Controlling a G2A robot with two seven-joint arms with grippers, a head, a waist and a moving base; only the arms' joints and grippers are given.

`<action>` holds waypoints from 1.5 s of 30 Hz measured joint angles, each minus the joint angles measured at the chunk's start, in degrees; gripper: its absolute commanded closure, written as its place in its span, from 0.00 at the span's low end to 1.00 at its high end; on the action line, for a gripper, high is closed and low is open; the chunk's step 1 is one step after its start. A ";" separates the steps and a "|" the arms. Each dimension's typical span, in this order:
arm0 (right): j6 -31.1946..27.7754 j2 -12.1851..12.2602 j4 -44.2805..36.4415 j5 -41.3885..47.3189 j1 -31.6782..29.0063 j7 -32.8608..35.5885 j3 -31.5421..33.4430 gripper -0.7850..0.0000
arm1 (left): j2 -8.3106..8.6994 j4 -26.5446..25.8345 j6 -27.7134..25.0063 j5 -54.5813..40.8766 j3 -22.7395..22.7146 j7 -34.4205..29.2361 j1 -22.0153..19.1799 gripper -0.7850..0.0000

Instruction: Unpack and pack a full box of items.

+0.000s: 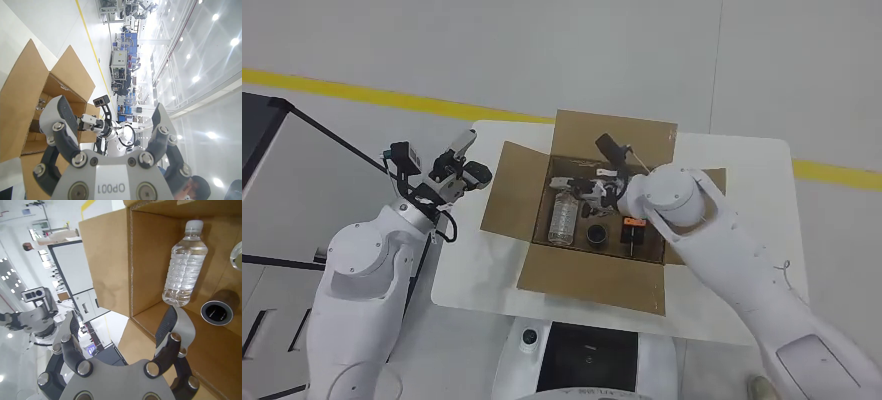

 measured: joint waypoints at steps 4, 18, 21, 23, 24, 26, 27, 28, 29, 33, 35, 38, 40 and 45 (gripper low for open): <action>3.81 -1.20 1.92 -6.61 4.94 -0.72 -5.48 0.00 | 0.00 0.00 0.00 0.00 0.00 0.00 0.00 0.00; 3.78 -1.18 1.90 -5.84 4.78 -0.71 -5.14 0.00 | 0.00 0.00 0.00 0.00 0.00 0.00 0.00 0.00; 3.78 -1.18 1.90 -5.84 4.78 -0.71 -5.14 0.00 | 0.00 0.00 0.00 0.00 0.00 0.00 0.00 0.00; 3.78 -1.18 1.90 -5.84 4.78 -0.71 -5.14 0.00 | 0.00 0.00 0.00 0.00 0.00 0.00 0.00 0.00; 3.77 -1.19 1.90 -5.86 4.78 -0.72 -5.16 0.00 | 0.00 0.00 0.00 0.00 0.00 0.00 0.00 0.00; 3.86 -1.14 1.53 -5.87 4.90 -0.52 -4.83 0.00 | 0.00 0.00 0.00 0.00 0.00 0.00 0.00 0.00; 4.60 -1.01 0.99 -6.03 5.10 0.08 -4.39 0.02 | 0.00 0.00 0.00 0.00 0.00 0.00 0.00 0.00; 6.64 -0.74 -0.21 -6.61 5.30 1.08 -3.87 0.02 | 0.00 0.00 0.00 0.00 0.00 0.00 0.00 0.00; 8.65 -0.50 -1.68 -7.27 5.38 1.92 -3.59 0.03 | 0.00 0.00 0.00 0.00 0.00 0.00 0.00 0.00; 17.95 1.38 -10.12 -12.80 4.65 4.87 -2.35 0.02 | 0.00 0.00 0.00 0.00 0.00 0.00 0.00 0.00; 20.30 2.87 -13.89 -14.71 3.60 3.38 -1.43 0.02 | 0.00 0.00 0.00 0.00 0.00 0.00 0.00 0.00; 21.59 5.32 -19.04 -14.11 3.30 1.53 0.19 0.02 | 0.00 0.00 0.00 0.00 0.00 0.00 0.00 0.00; 21.49 7.05 -21.74 -13.34 4.33 1.65 0.81 0.02 | 0.00 0.00 0.00 0.00 0.00 0.00 0.00 0.00; 18.58 9.58 -21.23 -9.86 11.36 4.53 -1.47 0.09 | 0.00 0.00 0.00 0.00 0.00 0.00 0.00 0.00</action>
